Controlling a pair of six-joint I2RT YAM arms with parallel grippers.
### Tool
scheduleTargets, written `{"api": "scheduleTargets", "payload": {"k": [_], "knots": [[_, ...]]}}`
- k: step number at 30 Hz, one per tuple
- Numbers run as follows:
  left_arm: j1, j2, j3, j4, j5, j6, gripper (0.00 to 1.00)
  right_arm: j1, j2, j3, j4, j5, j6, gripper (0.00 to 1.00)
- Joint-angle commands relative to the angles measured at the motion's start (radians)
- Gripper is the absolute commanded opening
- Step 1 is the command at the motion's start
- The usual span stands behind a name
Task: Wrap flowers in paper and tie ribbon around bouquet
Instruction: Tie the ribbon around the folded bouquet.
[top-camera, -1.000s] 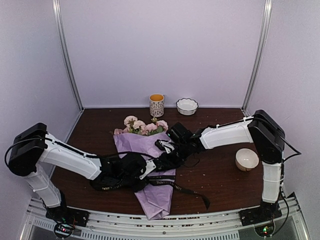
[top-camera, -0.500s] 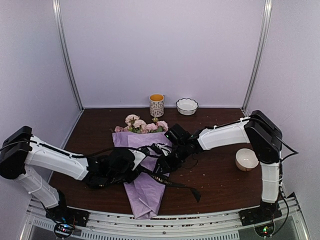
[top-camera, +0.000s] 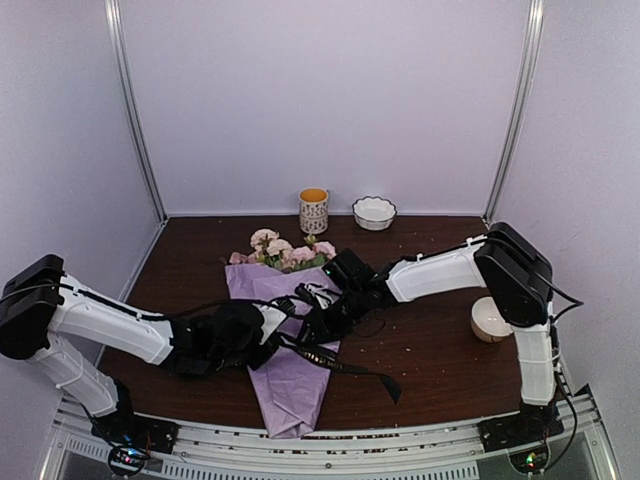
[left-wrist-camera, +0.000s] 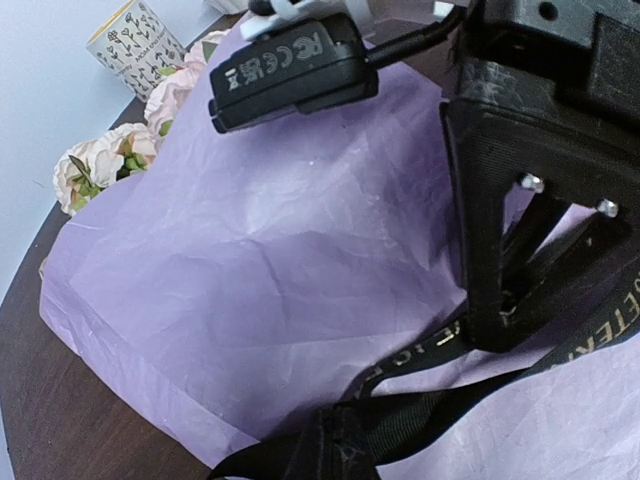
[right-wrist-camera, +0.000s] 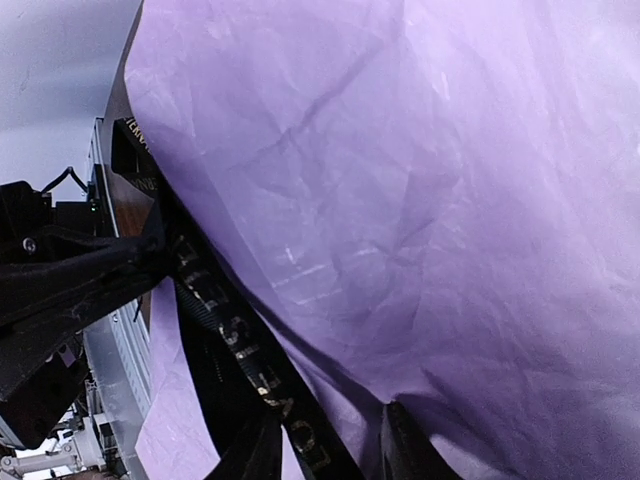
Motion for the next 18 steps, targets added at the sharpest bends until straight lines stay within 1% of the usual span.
{"api": "scheduleTargets", "payload": {"k": [1,2,5,7,8,12,18], "knots": [[0.016,-0.019,-0.016,0.055,0.025,-0.019,0.00,0.015,0.028,0.043,0.031,0.038,0.015,0.33],[0.018,-0.018,-0.017,0.056,0.028,-0.023,0.00,0.017,0.031,0.045,0.034,0.028,0.018,0.30],[0.022,-0.009,-0.018,0.055,0.038,-0.026,0.00,0.018,0.024,0.035,0.055,0.006,0.031,0.11],[0.023,-0.003,-0.017,0.057,0.043,-0.026,0.00,0.018,0.000,0.015,0.078,0.005,0.038,0.02],[0.024,0.003,-0.017,0.059,0.046,-0.026,0.00,0.018,-0.014,0.006,0.087,0.006,0.042,0.00],[0.031,0.042,-0.007,0.067,0.050,-0.030,0.00,0.019,-0.067,-0.027,0.121,0.007,0.061,0.00],[0.051,0.099,0.005,0.074,0.061,-0.054,0.00,0.038,-0.127,-0.119,0.265,-0.026,0.149,0.00]]}}
